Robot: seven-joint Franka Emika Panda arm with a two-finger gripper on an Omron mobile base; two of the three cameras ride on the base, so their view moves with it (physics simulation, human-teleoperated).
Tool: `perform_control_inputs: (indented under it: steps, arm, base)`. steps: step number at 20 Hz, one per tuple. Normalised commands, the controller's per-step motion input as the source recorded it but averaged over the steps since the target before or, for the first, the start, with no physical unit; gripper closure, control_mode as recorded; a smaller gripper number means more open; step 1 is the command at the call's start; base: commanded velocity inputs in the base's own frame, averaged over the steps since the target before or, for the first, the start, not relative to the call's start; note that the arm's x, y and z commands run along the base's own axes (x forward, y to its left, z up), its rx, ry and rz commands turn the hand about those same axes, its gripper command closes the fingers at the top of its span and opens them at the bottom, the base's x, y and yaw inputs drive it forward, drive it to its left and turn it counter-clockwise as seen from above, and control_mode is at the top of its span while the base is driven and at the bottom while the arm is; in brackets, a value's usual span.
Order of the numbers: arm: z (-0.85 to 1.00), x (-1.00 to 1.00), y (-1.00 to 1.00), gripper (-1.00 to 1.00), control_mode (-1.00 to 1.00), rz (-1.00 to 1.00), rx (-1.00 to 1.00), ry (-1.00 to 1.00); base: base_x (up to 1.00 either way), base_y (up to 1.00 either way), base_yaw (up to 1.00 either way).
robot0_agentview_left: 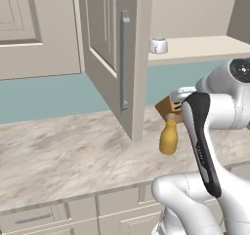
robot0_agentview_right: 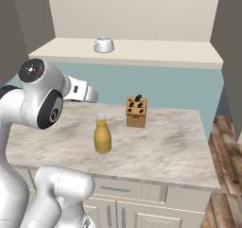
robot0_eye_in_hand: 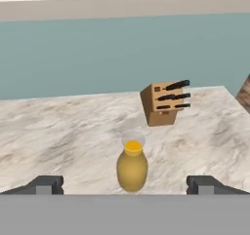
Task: There is a tray on the dining counter. Grab the cup, mug, and pitcher and place them on the tray. The pitcher may be placed next to the tray if it cannot fit the tray.
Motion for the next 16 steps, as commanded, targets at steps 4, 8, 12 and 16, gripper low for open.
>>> perform_control_inputs:
  steps: [4, 8, 12, 16]
  arm:
    - [0.69, 0.01, 0.01, -1.0, -1.0, -0.01, 0.0, -0.01]
    - [0.3, 0.02, 0.03, -1.0, -1.0, 0.0, 0.0, 0.0]
    - [0.31, 0.06, 0.06, -1.0, -1.0, 0.0, 0.0, 0.0]
    - [0.27, 0.1, 0.08, -1.0, -1.0, 0.0, 0.0, 0.0]
  base:
    - [0.0, 0.0, 0.0]
    - [0.0, 0.0, 0.0]
    - [0.0, 0.0, 0.0]
    - [0.0, 0.0, 0.0]
